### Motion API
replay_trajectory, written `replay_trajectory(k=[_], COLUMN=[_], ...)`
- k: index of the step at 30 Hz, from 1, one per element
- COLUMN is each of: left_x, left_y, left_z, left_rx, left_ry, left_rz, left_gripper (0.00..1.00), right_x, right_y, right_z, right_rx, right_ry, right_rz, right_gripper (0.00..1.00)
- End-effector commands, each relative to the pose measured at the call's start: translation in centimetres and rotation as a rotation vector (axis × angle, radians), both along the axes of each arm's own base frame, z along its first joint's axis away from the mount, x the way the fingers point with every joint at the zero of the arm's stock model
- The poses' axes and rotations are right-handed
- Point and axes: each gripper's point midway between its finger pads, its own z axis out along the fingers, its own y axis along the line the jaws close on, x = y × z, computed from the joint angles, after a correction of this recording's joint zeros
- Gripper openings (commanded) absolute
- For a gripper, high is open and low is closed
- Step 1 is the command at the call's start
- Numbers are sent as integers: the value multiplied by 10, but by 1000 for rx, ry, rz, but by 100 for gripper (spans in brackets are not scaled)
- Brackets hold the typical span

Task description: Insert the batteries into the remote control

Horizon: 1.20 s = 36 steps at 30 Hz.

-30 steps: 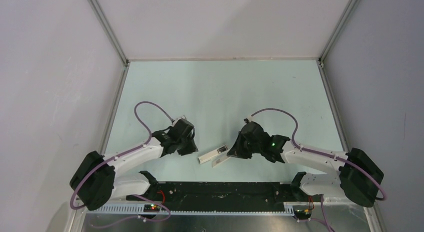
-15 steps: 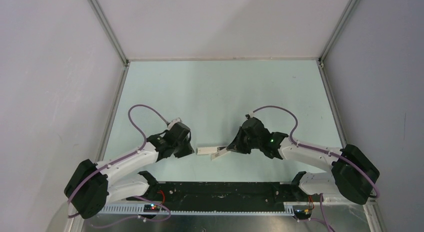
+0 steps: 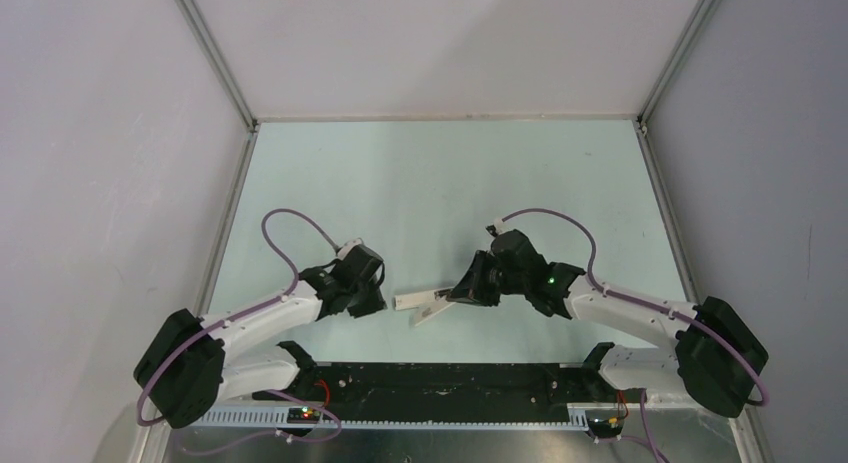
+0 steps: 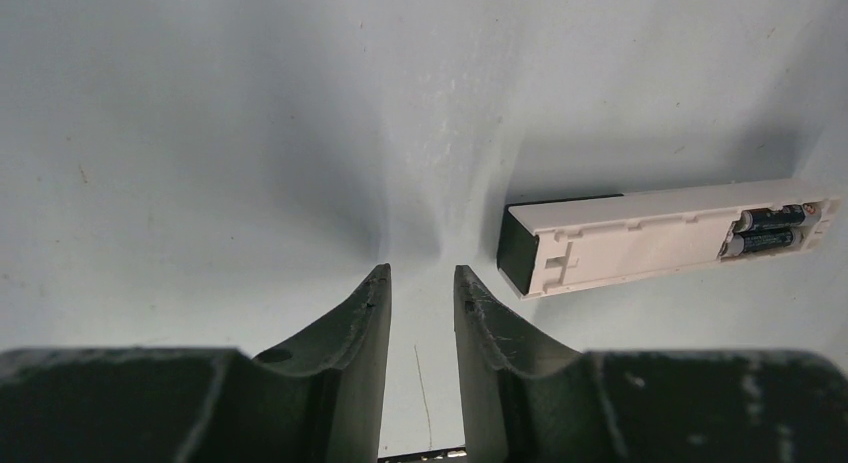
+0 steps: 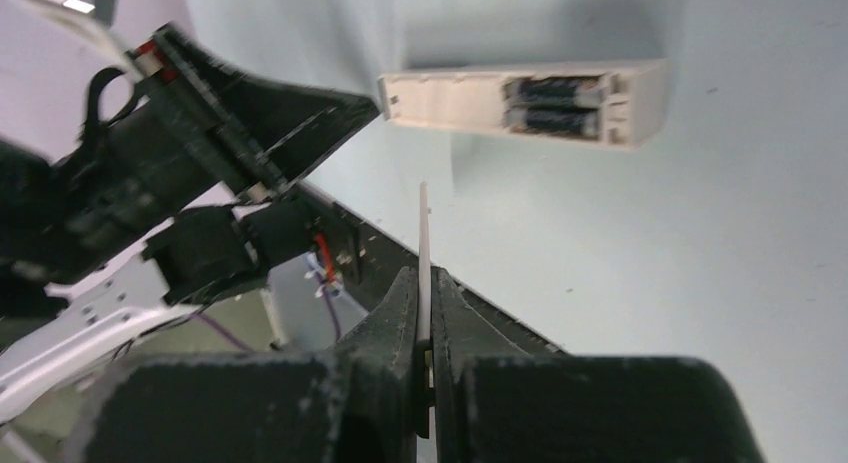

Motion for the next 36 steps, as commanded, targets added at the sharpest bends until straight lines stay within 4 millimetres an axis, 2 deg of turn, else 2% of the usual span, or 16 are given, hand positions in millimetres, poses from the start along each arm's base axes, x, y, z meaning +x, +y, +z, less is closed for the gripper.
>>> replay_trajectory(k=[1, 4, 10, 20, 30, 36], left_x=[14, 15, 16, 15, 14, 12], left_y=[-1, 3, 4, 7, 3, -4], left_z=[15, 18, 31, 37, 39, 39], left_rx=[-7, -17, -76, -136, -151, -187], left_ry=[-66, -83, -131, -135, -129, -122], left_rz=[17, 38, 57, 81, 69, 44], left_gripper=[33, 33, 33, 35, 37, 40], right_x=[-1, 7, 25, 35, 39, 42], right_y=[26, 34, 50, 54, 51, 49], right_z=[58, 69, 67, 48, 20, 12], right_rx=[199, 242, 262, 196, 149, 159], right_ry=[-50, -85, -197, -319, -282, -283], right_rz=[57, 50, 83, 155, 135, 100], right_gripper=[0, 0, 0, 0, 0, 0])
